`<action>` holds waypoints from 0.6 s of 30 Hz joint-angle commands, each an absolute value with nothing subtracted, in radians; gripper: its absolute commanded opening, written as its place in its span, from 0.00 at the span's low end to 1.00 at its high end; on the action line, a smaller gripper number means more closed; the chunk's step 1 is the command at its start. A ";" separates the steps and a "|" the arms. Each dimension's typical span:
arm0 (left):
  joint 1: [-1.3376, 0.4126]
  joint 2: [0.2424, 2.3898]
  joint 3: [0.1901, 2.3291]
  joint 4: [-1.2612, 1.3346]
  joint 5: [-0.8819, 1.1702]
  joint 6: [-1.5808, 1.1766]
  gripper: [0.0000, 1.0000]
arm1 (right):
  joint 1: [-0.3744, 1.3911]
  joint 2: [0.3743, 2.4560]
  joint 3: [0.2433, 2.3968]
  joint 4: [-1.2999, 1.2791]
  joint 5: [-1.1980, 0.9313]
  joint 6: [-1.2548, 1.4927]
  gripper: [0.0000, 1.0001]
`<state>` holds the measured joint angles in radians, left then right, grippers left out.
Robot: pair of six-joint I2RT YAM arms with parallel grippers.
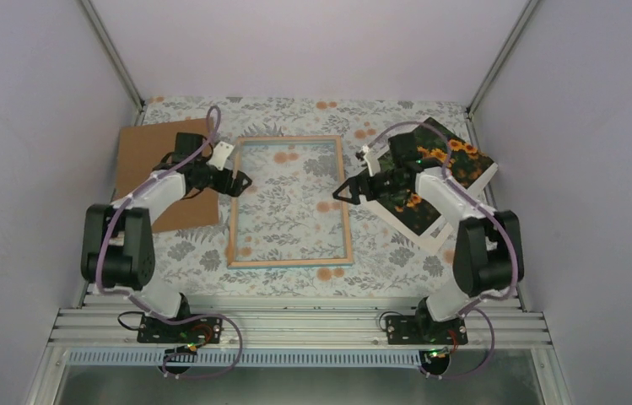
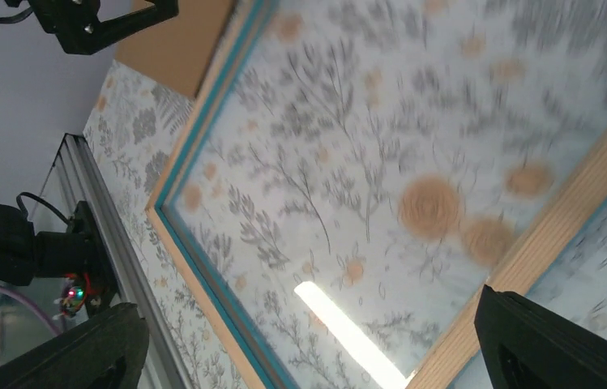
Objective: Put the photo into the frame
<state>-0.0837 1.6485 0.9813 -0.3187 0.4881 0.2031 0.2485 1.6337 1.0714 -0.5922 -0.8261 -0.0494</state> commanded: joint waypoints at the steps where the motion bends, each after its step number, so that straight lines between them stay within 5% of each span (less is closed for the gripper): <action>1: -0.095 1.513 1.060 -0.286 0.429 0.328 1.00 | 0.228 1.517 1.167 -0.743 -0.771 -0.225 1.00; 10: -0.380 1.496 1.150 -0.252 0.289 0.456 1.00 | -0.014 1.359 1.242 -0.981 -0.603 -0.493 1.00; 18: -0.724 1.701 1.310 -0.189 0.249 0.511 1.00 | -0.381 1.309 1.170 -1.159 -0.527 -0.707 0.98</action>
<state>-0.6159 1.6127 1.2198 -0.2493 0.2745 0.4492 -0.2405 1.3224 1.2190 -1.0286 -0.5934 -0.5373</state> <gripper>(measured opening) 0.999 0.990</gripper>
